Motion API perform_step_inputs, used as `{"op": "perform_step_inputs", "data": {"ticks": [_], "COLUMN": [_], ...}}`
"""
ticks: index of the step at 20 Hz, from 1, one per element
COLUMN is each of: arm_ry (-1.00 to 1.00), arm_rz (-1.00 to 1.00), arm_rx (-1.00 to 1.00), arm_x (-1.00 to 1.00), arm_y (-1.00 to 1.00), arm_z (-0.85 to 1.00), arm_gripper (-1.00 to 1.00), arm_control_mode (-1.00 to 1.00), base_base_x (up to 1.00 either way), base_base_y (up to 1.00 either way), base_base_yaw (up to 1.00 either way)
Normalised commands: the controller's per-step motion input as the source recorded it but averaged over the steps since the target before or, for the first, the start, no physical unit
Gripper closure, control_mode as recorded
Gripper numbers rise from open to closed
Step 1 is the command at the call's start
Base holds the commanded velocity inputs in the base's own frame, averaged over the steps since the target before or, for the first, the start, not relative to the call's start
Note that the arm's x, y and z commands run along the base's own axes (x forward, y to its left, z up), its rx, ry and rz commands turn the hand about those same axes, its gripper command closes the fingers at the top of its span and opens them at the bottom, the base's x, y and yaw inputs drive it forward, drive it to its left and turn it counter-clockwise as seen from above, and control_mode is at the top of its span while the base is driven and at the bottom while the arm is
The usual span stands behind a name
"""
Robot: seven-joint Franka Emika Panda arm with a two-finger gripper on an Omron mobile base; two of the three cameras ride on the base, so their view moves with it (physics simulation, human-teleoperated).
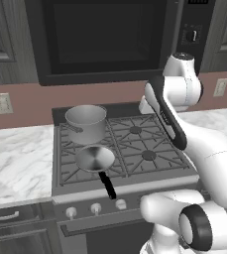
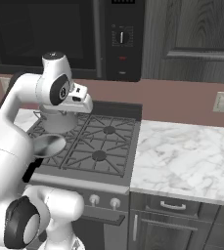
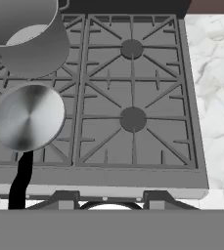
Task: Move the pot and pan from the stove into the sink.
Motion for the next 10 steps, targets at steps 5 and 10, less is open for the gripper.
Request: {"op": "perform_step_inputs", "data": {"ticks": [5,10], "arm_ry": [0.0,0.0], "arm_rz": [0.0,0.01], "arm_rx": [0.0,0.0], "arm_x": [-0.05,-0.24], "arm_y": [0.0,0.04], "arm_z": [0.0,-0.01], "arm_gripper": [-1.0,-1.0], "arm_control_mode": [-1.0,-1.0], "base_base_x": [0.0,0.0], "base_base_y": [0.0,0.0], "base_base_yaw": [0.0,0.0]}}
